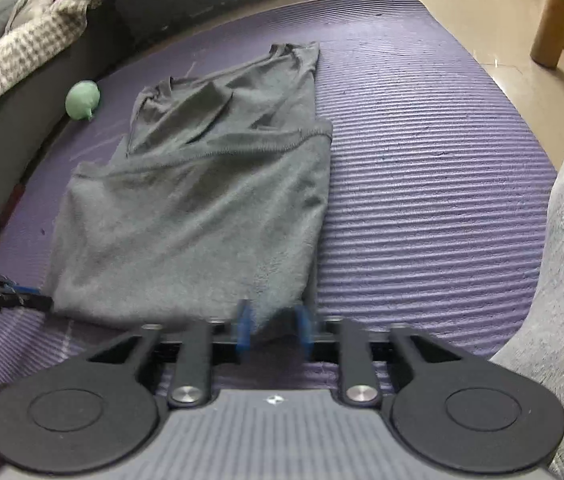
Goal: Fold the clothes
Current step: 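Lift the hem edge with both grippers, fold it onto the collar, release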
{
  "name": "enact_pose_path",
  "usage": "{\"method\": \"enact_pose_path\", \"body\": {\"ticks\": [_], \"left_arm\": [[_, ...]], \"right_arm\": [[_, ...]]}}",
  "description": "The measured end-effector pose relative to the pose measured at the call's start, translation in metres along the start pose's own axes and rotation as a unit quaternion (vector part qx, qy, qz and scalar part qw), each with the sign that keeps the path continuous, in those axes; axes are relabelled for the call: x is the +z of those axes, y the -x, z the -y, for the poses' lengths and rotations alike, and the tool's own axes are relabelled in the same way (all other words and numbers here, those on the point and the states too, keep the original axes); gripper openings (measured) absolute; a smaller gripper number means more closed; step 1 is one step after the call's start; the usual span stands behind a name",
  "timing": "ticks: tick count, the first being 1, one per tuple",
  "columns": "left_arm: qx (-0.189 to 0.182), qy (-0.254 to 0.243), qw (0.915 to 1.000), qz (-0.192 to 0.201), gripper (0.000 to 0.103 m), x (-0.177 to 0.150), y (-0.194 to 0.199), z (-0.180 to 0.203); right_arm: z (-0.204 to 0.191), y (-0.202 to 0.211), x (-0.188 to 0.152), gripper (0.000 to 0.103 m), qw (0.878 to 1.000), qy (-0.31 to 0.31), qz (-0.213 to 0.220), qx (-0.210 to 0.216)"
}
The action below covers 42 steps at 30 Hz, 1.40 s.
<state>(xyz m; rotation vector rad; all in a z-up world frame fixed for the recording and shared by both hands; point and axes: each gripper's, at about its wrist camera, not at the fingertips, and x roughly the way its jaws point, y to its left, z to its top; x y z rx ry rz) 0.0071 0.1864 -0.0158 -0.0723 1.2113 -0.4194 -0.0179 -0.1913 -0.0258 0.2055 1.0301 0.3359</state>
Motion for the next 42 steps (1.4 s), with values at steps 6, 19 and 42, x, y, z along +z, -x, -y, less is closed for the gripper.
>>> {"method": "enact_pose_path", "body": {"ticks": [6, 19, 42], "left_arm": [[-0.026, 0.006, 0.9993, 0.025, 0.005, 0.007, 0.018, -0.006], [-0.111, 0.155, 0.9539, 0.231, 0.004, 0.079, 0.077, -0.036], [-0.039, 0.326, 0.9098, 0.254, 0.001, 0.26, -0.057, -0.136]], "right_arm": [[-0.001, 0.025, 0.022, 0.007, 1.0, -0.003, 0.015, 0.028], [0.001, 0.046, 0.124, 0.007, 0.992, -0.044, 0.103, 0.059], [0.057, -0.164, 0.313, 0.007, 0.989, -0.115, 0.086, 0.035]]}}
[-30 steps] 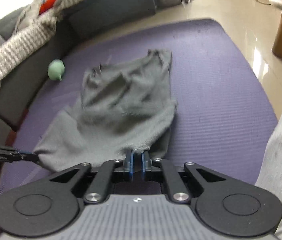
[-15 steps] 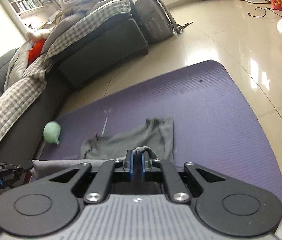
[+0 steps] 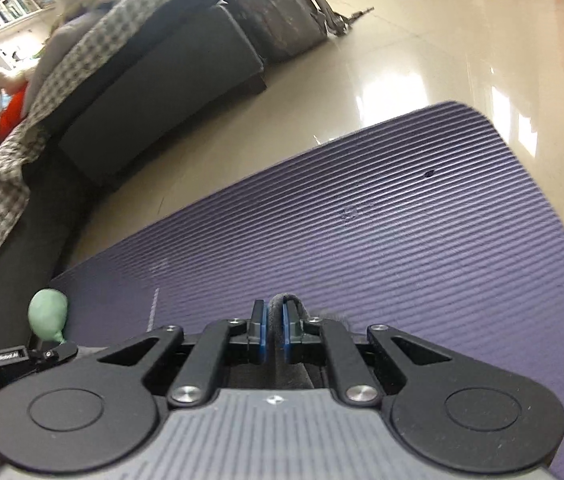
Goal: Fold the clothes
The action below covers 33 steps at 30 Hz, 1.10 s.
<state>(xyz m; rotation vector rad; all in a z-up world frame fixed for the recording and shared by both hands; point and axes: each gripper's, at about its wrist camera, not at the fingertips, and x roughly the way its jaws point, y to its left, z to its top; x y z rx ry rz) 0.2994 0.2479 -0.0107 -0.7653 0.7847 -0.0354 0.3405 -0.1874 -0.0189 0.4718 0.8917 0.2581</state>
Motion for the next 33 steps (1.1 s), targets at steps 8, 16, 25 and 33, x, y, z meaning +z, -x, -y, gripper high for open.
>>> {"method": "enact_pose_path", "body": {"ticks": [8, 16, 25, 33], "left_arm": [[0.006, -0.009, 0.9997, -0.019, 0.053, -0.004, -0.002, -0.014], [-0.013, -0.049, 0.9969, -0.061, 0.067, -0.051, 0.053, -0.024], [0.009, -0.067, 0.9953, -0.069, 0.069, -0.087, 0.077, -0.022], [0.039, -0.078, 0.9948, -0.052, 0.072, -0.104, 0.08, -0.021]], "right_arm": [[0.02, 0.002, -0.015, 0.031, 1.0, -0.005, 0.002, -0.008], [0.031, 0.064, -0.067, 0.031, 0.999, 0.043, -0.009, 0.018], [0.028, 0.071, -0.092, 0.021, 0.998, 0.05, -0.041, 0.017], [0.008, 0.066, -0.101, 0.001, 0.994, 0.087, -0.059, 0.021]]}}
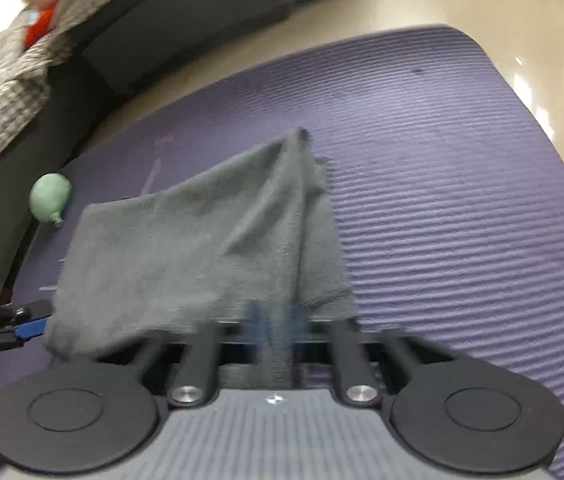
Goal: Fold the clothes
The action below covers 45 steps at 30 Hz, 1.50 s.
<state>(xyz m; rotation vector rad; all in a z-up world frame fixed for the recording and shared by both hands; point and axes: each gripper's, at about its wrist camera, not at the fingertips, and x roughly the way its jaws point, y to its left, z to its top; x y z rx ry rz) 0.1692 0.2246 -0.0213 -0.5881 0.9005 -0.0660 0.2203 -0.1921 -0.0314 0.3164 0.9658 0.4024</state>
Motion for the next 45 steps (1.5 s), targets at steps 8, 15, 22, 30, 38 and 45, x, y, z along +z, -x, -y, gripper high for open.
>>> {"method": "enact_pose_path", "body": {"ticks": [8, 15, 22, 30, 38, 45], "left_arm": [[0.0, -0.025, 0.9997, -0.001, 0.075, -0.012, -0.011, 0.011], [-0.005, -0.045, 0.999, 0.0, 0.08, -0.015, -0.012, 0.017], [-0.017, -0.051, 0.9985, -0.001, 0.081, -0.018, -0.016, 0.022], [-0.035, -0.061, 0.9973, 0.021, 0.082, -0.018, -0.014, 0.029], [-0.021, -0.062, 0.9977, 0.017, 0.082, -0.02, -0.014, 0.03], [-0.019, -0.068, 0.9963, 0.048, 0.082, -0.013, -0.003, 0.036]], "right_arm": [[0.01, 0.015, 0.013, 0.0, 0.998, 0.01, 0.046, -0.052], [0.01, 0.002, 0.0, 0.03, 0.994, 0.034, 0.062, -0.084], [0.021, -0.017, 0.012, 0.027, 0.996, 0.031, 0.045, -0.064], [0.052, -0.011, 0.009, 0.013, 0.984, -0.143, 0.027, 0.105], [0.048, -0.007, 0.007, 0.039, 0.992, -0.117, 0.038, 0.035], [0.04, 0.003, 0.015, 0.034, 0.992, -0.102, 0.067, 0.017]]}}
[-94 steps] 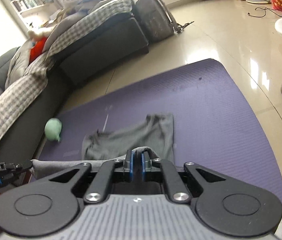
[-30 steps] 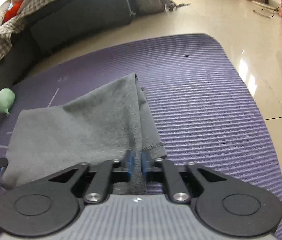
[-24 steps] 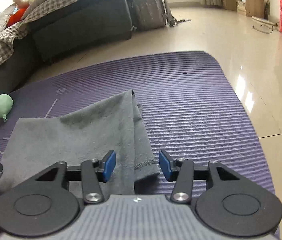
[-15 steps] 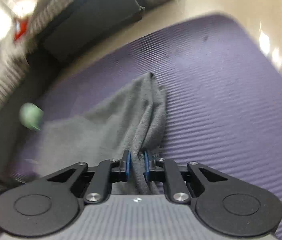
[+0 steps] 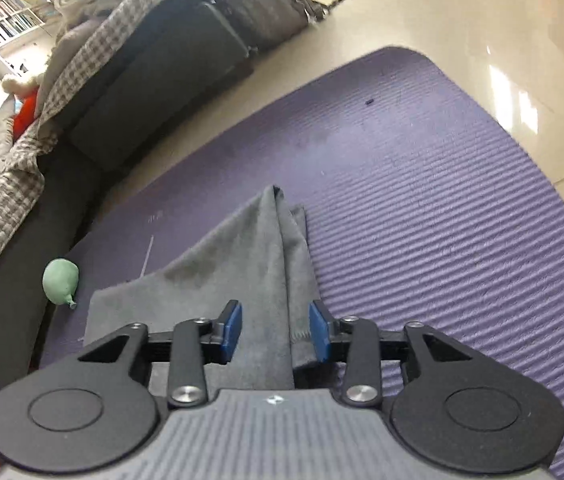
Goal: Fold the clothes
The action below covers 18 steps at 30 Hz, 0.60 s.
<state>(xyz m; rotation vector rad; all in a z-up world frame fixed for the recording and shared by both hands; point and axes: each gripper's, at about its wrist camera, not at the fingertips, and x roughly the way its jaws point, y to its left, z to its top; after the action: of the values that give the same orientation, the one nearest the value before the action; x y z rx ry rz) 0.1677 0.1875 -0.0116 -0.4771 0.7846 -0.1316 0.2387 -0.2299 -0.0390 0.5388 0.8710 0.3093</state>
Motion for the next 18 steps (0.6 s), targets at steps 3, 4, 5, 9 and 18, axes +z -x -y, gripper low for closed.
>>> {"method": "enact_pose_path", "body": {"ticks": [3, 4, 5, 9, 18], "left_arm": [[-0.002, 0.001, 0.9999, -0.015, 0.078, -0.002, -0.007, 0.0], [-0.003, 0.002, 0.9998, -0.019, 0.071, -0.003, -0.009, -0.001], [-0.008, 0.001, 0.9997, -0.023, 0.063, -0.006, -0.011, -0.001], [-0.009, -0.02, 0.9994, -0.027, 0.043, -0.009, -0.013, 0.002], [0.064, -0.019, 0.9977, -0.012, 0.093, -0.002, -0.01, -0.001]], "right_arm": [[-0.002, -0.012, -0.002, 0.034, 1.0, 0.009, -0.018, -0.014], [-0.003, -0.016, -0.004, 0.021, 0.999, 0.012, -0.026, -0.016], [-0.008, -0.023, -0.008, 0.016, 0.999, 0.026, -0.04, -0.022], [0.005, -0.021, -0.01, 0.018, 0.998, -0.039, -0.038, 0.023], [-0.013, -0.002, -0.012, 0.048, 0.997, 0.05, -0.011, -0.049]]}}
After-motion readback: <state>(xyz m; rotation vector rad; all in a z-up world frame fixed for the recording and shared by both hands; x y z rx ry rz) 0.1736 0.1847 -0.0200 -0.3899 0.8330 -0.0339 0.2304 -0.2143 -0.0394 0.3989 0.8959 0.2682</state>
